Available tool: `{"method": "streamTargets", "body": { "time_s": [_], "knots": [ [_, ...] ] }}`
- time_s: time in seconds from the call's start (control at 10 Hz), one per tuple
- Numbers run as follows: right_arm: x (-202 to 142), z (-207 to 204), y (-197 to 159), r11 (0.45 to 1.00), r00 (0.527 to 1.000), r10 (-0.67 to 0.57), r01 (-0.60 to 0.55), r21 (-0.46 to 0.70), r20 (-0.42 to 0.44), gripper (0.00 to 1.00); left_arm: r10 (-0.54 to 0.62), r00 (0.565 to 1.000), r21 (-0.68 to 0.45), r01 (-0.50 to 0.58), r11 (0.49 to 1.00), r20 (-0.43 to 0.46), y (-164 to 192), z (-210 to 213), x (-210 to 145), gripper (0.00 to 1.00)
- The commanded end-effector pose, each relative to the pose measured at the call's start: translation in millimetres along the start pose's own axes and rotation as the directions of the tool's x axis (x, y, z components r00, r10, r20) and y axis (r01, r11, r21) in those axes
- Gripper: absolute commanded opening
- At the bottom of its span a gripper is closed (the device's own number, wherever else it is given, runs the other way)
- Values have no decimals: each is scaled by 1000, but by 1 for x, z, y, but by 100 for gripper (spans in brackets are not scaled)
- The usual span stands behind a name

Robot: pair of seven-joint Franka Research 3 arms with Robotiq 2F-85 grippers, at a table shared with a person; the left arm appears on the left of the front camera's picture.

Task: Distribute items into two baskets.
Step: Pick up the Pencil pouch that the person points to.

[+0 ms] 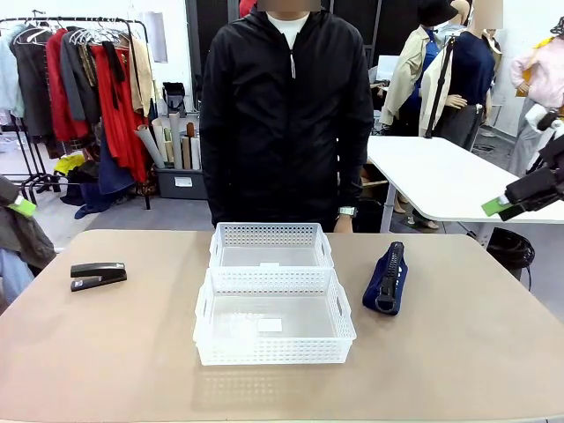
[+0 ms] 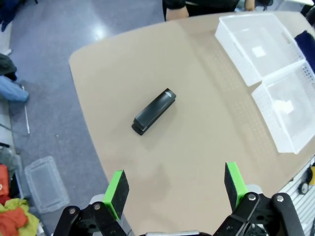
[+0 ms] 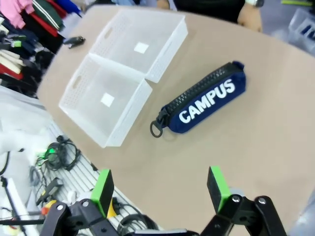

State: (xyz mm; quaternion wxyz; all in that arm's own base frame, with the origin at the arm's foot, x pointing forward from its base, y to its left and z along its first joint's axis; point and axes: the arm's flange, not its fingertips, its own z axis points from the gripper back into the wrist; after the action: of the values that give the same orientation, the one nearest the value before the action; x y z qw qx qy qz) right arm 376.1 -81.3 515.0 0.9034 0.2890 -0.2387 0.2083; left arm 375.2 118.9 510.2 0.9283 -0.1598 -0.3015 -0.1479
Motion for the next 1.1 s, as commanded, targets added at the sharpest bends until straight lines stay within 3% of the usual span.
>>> {"method": "streamTargets", "body": {
  "time_s": [0.0,0.3,0.6,1.0],
  "knots": [
    [-2,4,-8,999,1000,-6,5,34,25,100,-9,998,-75,13,997,58,17,11,-1,100],
    [-8,12,-1,998,999,38,-38,43,15,100,-23,994,-136,37,990,108,28,22,0,100],
    [-18,21,4,994,996,92,-92,60,-5,100,-27,994,-144,41,989,103,32,26,1,100],
    [-25,27,1,995,997,76,-77,67,19,100,-34,994,-152,49,987,99,34,28,0,100]
  ]
}}
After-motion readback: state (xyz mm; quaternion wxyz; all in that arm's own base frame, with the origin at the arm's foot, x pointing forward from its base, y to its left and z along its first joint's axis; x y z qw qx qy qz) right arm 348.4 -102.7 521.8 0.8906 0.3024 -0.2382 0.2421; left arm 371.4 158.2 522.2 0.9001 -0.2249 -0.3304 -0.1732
